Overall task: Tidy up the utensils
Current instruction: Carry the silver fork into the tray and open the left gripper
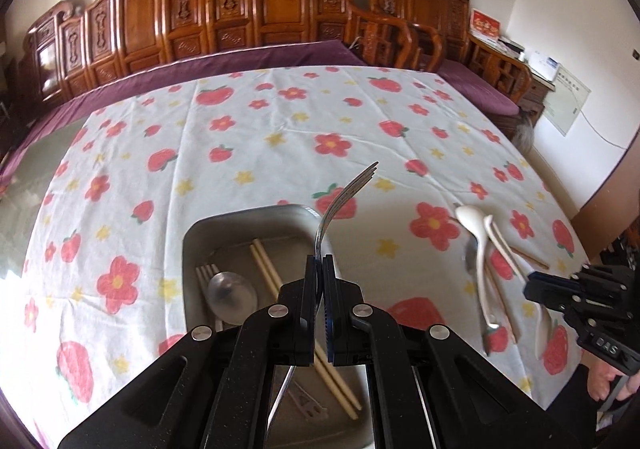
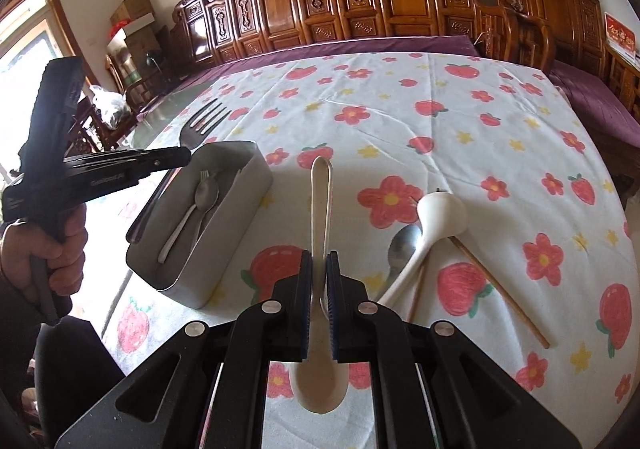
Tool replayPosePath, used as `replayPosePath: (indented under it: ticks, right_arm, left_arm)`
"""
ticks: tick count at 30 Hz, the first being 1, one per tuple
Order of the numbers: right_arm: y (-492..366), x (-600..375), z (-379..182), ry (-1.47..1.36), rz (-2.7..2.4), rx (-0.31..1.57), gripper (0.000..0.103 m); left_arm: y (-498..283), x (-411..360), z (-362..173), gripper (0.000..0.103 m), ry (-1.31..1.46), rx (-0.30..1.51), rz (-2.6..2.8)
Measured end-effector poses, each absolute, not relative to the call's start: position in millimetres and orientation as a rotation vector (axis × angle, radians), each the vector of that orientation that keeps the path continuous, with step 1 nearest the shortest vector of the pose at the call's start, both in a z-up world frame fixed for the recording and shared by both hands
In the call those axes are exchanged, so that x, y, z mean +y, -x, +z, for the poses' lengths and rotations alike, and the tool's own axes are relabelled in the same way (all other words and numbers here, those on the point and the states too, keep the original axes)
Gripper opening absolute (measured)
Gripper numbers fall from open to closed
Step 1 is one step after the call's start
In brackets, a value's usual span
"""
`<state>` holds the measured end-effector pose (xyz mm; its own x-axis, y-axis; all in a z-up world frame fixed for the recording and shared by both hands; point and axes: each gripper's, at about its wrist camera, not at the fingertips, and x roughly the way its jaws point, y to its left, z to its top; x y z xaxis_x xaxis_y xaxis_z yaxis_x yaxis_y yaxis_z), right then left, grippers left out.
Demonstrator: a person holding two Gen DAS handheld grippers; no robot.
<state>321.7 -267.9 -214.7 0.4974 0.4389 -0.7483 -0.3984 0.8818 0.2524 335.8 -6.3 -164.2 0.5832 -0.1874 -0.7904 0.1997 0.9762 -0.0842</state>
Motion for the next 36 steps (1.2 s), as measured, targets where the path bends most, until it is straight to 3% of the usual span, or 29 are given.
replayPosePath:
  ticks: [23,36]
  right_arm:
    - [-326,-234,-221,-0.012,0.532,0.941,0.009]
    - [-327,-199,-210,0.012,0.565,0.932,0.009]
  left_arm:
    - [-348,20,-220,0.003,-0.009,1.019,-0.13]
    - [-321,34,-194,0.003,-0.029,0.919,-0.138]
